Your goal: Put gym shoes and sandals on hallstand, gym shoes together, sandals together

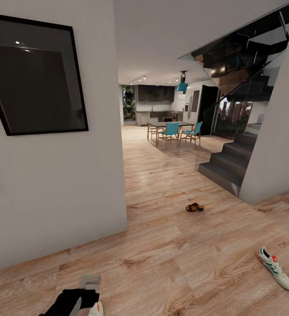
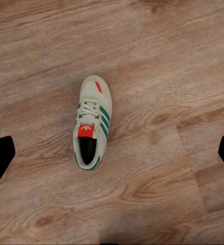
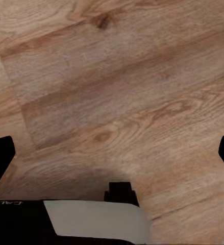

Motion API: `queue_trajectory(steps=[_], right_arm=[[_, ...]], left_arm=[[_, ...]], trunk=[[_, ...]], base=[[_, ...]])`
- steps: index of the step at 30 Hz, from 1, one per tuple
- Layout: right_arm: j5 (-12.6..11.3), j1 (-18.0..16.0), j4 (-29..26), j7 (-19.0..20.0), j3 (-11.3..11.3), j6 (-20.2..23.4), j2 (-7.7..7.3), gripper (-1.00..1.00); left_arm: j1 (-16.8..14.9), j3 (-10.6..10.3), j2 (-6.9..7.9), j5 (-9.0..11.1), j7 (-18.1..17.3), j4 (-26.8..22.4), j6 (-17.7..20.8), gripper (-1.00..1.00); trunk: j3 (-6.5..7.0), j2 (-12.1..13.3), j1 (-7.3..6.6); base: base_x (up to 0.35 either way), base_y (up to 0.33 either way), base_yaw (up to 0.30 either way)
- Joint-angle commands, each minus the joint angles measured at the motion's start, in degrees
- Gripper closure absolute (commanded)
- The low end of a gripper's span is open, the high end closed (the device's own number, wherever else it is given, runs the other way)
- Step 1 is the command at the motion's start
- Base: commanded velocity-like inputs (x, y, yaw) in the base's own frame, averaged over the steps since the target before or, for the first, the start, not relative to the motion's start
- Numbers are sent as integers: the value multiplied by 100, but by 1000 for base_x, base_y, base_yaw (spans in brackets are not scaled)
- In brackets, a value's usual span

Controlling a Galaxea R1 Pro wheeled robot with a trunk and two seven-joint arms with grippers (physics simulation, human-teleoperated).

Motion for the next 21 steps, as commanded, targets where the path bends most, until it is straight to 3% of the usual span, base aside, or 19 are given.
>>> queue_trajectory(steps=[1,2,5,6,9,13,16,19,20,21], right_arm=[[0,3,-288,-2,-1,283,3,-100],[1,3,-546,-3,-2,572,5,-100],[5,-65,-1808,-6,-2,2132,14,-100],[5,-162,-2279,-6,-2,2696,17,-100],[3,-593,-3160,-7,-2,3718,20,-100],[-32,-1262,-3626,4,-2,4186,12,-100],[-46,-1444,-4088,13,4,4291,1,-100],[-52,-1529,-4636,22,7,4339,-1,-100],[-56,-1559,-4851,33,7,4355,-5,-100],[-58,-1561,-4866,34,7,4355,-7,-100]], left_arm=[[-217,3,0,10,0,-133,164,-100],[-329,3,0,19,0,-180,237,-100],[-946,10,-1,57,0,-299,537,-100],[-1204,11,-1,64,2,-316,618,-100],[-1833,15,-5,66,27,-327,755,-100],[-2406,67,-8,77,38,-330,853,-100],[-2552,232,-4,90,39,-349,890,-100],[-2616,502,-2,95,28,-364,908,-100],[-2634,697,2,86,22,-374,914,-100],[-2634,711,3,84,23,-374,915,-100]], trunk=[[-2,0,0],[-2,0,0],[-2,0,0],[-2,0,0],[-2,0,0],[-2,0,0],[-2,0,0],[-2,0,0],[-2,0,0],[-2,0,0]], base=[[0,0,0],[0,0,0],[0,0,0],[0,0,0],[0,0,0],[0,0,0],[0,0,0],[0,0,0],[0,0,0],[0,0,0]])
